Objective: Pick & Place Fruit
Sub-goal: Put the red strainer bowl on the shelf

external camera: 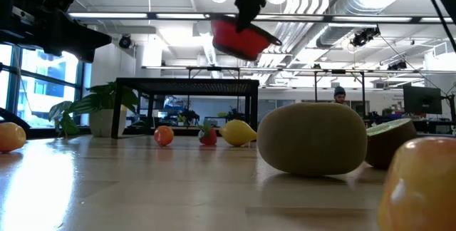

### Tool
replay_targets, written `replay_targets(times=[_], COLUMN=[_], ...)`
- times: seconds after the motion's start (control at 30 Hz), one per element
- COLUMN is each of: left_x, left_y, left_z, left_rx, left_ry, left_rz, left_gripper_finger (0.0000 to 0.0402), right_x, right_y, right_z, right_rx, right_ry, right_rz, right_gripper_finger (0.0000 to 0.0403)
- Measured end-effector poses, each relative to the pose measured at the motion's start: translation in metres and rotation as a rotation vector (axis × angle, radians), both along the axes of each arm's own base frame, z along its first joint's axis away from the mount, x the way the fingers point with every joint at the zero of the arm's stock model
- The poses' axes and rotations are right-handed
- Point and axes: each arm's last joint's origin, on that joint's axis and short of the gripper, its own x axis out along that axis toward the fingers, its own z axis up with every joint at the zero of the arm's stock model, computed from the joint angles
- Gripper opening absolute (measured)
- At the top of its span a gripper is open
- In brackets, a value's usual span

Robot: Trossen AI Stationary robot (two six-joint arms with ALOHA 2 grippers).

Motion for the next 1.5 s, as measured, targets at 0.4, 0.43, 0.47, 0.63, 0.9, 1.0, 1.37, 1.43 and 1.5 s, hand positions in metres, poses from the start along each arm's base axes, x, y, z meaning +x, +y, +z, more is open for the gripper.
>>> replay_targets(times=[0.4, 0.43, 0.47, 0.63, 0.9, 1.0, 1.37, 1.43, 1.5], left_x=[0.0, 0.0, 0.0, 0.0, 0.0, 0.0, 0.0, 0.0, 0.0], left_y=[0.0, 0.0, 0.0, 0.0, 0.0, 0.001, 0.001, 0.001, 0.001], left_z=[0.0, 0.0, 0.0, 0.0, 0.0, 0.0, 0.0, 0.0, 0.0], left_rx=[0.0, 0.0, 0.0, 0.0, 0.0, -0.003, -0.001, -0.001, 0.0], left_ry=[0.0, 0.0, 0.0, 0.0, -0.002, -0.002, -0.002, -0.002, -0.002], left_rz=[0.003, 0.003, 0.003, 0.003, 0.01, 0.019, 0.026, 0.026, 0.026], left_gripper_finger=[0.0003, 0.0003, 0.0003, 0.0003, 0.0003, 0.0003, 0.0003, 0.0003, 0.0003], right_x=[0.01, 0.01, 0.01, 0.013, 0.024, 0.027, 0.026, 0.026, 0.027], right_y=[0.002, 0.002, 0.003, 0.004, 0.012, 0.016, 0.015, 0.015, 0.014], right_z=[-0.011, -0.012, -0.012, -0.028, -0.053, -0.052, -0.05, -0.05, -0.049], right_rx=[0.101, 0.106, 0.114, 0.137, 0.037, 0.047, 0.084, 0.076, 0.069], right_ry=[0.085, 0.089, 0.09, 0.174, 0.362, 0.346, 0.318, 0.311, 0.3], right_rz=[0.305, 0.323, 0.335, 0.331, 0.336, 0.38, 0.396, 0.393, 0.391], right_gripper_finger=[0.001, 0.001, 0.001, 0.001, 0.001, 0.001, 0.002, 0.003, 0.0041])
